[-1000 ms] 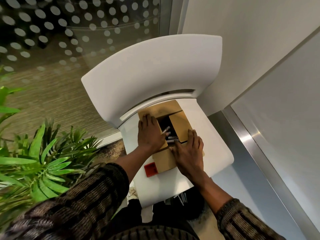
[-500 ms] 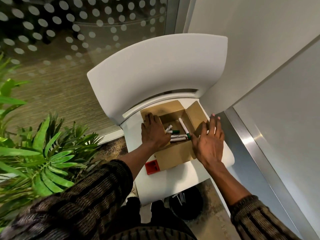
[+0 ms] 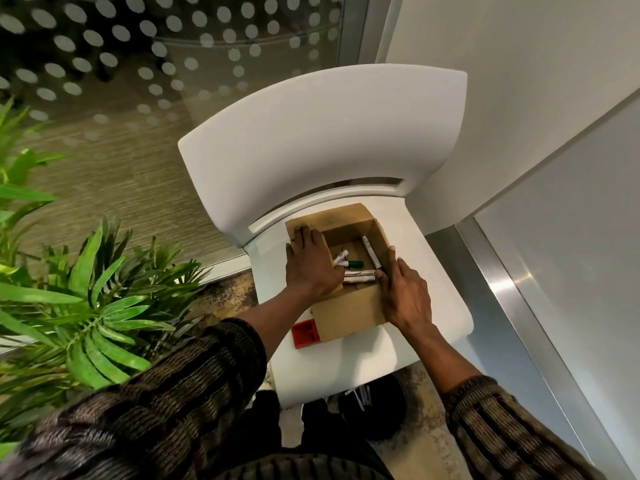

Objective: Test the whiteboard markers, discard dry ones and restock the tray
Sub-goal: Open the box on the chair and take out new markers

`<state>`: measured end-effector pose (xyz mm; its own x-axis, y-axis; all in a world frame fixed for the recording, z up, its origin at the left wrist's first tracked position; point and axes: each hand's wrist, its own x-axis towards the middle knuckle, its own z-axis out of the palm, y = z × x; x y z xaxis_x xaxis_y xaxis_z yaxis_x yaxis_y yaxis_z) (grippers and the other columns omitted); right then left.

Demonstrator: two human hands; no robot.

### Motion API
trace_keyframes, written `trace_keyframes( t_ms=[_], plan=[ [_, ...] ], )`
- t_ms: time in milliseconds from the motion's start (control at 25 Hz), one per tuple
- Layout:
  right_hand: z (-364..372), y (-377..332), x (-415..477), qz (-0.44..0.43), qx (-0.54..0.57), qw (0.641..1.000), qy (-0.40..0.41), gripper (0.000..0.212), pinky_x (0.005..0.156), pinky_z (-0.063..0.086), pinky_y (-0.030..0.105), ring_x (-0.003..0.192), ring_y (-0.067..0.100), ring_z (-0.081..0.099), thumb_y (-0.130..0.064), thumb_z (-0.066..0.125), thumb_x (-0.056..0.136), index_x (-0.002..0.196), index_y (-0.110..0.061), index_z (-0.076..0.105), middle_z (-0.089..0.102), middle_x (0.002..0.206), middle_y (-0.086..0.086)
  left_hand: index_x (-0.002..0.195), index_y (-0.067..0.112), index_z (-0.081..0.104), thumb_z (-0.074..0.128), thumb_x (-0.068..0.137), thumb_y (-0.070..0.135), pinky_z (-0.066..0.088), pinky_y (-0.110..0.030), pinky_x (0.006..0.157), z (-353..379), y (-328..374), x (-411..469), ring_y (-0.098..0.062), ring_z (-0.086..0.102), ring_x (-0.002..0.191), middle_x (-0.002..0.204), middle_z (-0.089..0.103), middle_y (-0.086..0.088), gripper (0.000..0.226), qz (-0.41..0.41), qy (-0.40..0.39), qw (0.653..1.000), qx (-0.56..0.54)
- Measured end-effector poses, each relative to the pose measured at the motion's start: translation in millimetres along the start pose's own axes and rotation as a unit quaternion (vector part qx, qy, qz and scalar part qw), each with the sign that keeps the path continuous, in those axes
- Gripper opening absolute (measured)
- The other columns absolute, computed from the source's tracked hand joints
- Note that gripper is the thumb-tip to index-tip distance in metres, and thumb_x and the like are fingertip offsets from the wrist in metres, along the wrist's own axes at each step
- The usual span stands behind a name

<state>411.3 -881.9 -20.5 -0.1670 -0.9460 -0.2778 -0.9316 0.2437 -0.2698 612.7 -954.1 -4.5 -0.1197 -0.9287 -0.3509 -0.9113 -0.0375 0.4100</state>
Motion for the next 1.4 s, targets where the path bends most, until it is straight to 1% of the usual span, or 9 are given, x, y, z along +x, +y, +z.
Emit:
trace_keyframes(
  t_ms=[120, 320, 560, 640, 760, 840, 1040, 1240, 1400],
  plan=[
    [-1, 5, 1, -0.009, -0.036, 0.999, -0.010, 0.062, 0.107, 0.049, 0.052, 0.118, 0.035, 0.059, -0.056, 0.029, 0.107, 0.157, -0.020, 0.032, 0.061, 0.136, 0.013, 0.164, 0.011, 0.018, 0.077, 0.091, 0.051, 0.018, -0.062, 0.132, -5, 3, 0, -0.038, 0.016, 0.164, 0.176, 0.019, -0.014, 0.102, -0.009, -0.004, 0.999, -0.043],
    [3, 9, 0, -0.001, -0.046, 0.999, -0.024, 0.062, 0.122, 0.034, 0.052, 0.149, 0.036, 0.037, -0.051, 0.030, 0.111, 0.165, -0.024, 0.017, 0.034, 0.167, 0.013, 0.162, 0.013, 0.024, 0.077, 0.093, 0.041, 0.049, -0.052, 0.115, -27, -10, -21, -0.035, 0.044, 0.148, 0.164, 0.038, -0.014, 0.091, -0.001, 0.048, 0.992, -0.118],
    [5, 9, -3, -0.023, -0.030, 0.999, -0.002, 0.065, 0.126, 0.030, 0.051, 0.157, 0.034, 0.026, -0.049, 0.024, 0.112, 0.168, -0.017, 0.010, 0.018, 0.174, 0.011, 0.168, -0.002, 0.018, 0.057, 0.099, 0.017, 0.003, -0.050, 0.133, -28, -65, -51, -0.039, 0.000, 0.167, 0.178, 0.008, -0.024, 0.082, 0.075, 0.114, 0.987, 0.091],
    [6, 10, -2, -0.030, -0.019, 0.999, -0.005, 0.066, 0.127, 0.028, 0.049, 0.158, 0.034, 0.024, -0.049, 0.021, 0.112, 0.168, -0.017, 0.007, 0.013, 0.175, 0.010, 0.168, -0.002, 0.017, 0.049, 0.106, 0.028, 0.000, -0.054, 0.135, -13, -86, -57, -0.040, -0.005, 0.166, 0.178, 0.005, -0.025, 0.076, 0.093, 0.070, 0.980, 0.164],
    [8, 11, 0, -0.027, 0.011, 1.000, -0.008, 0.068, 0.127, 0.031, 0.049, 0.158, 0.033, 0.026, -0.055, 0.016, 0.111, 0.168, -0.021, 0.005, 0.011, 0.176, 0.007, 0.170, 0.001, 0.001, 0.024, 0.112, 0.059, -0.010, -0.045, 0.134, 11, -90, -63, -0.031, -0.013, 0.166, 0.177, -0.013, -0.017, 0.085, 0.070, -0.015, 0.992, 0.100],
    [7, 10, 1, -0.026, 0.025, 0.999, -0.011, 0.069, 0.125, 0.034, 0.050, 0.157, 0.033, 0.027, -0.057, 0.020, 0.110, 0.168, -0.023, 0.005, 0.013, 0.176, 0.006, 0.169, 0.004, -0.009, 0.017, 0.103, 0.073, -0.011, -0.040, 0.134, 22, -77, -63, -0.024, -0.015, 0.166, 0.176, -0.018, -0.010, 0.098, 0.034, -0.049, 0.998, 0.003],
    [2, 11, 1, -0.034, 0.044, 0.998, -0.027, 0.081, 0.120, 0.040, 0.053, 0.156, 0.032, 0.029, -0.070, 0.010, 0.100, 0.168, -0.025, 0.005, 0.015, 0.175, 0.003, 0.167, 0.008, -0.020, 0.053, 0.103, 0.067, -0.005, -0.041, 0.134, 35, -50, -65, -0.030, -0.006, 0.167, 0.180, -0.014, -0.013, 0.114, -0.020, -0.072, 0.990, -0.119],
    [-1, 8, 2, -0.034, 0.033, 0.998, -0.030, 0.080, 0.119, 0.040, 0.052, 0.154, 0.033, 0.031, -0.069, 0.014, 0.101, 0.168, -0.025, 0.008, 0.019, 0.175, 0.004, 0.168, 0.007, -0.016, 0.046, 0.100, 0.076, -0.009, -0.040, 0.134, 37, -55, -64, -0.031, -0.009, 0.167, 0.179, -0.014, -0.017, 0.116, 0.007, -0.032, 0.999, -0.031],
    [-2, 2, 3, -0.020, -0.035, 0.999, 0.003, 0.068, 0.116, 0.043, 0.054, 0.145, 0.040, 0.042, -0.055, 0.033, 0.107, 0.163, -0.017, 0.028, 0.037, 0.165, 0.016, 0.170, 0.003, -0.001, 0.050, 0.107, 0.060, -0.005, -0.044, 0.135, 40, -44, -71, -0.033, -0.013, 0.166, 0.178, -0.014, -0.020, 0.099, 0.109, 0.050, 0.991, 0.063]
  ],
)
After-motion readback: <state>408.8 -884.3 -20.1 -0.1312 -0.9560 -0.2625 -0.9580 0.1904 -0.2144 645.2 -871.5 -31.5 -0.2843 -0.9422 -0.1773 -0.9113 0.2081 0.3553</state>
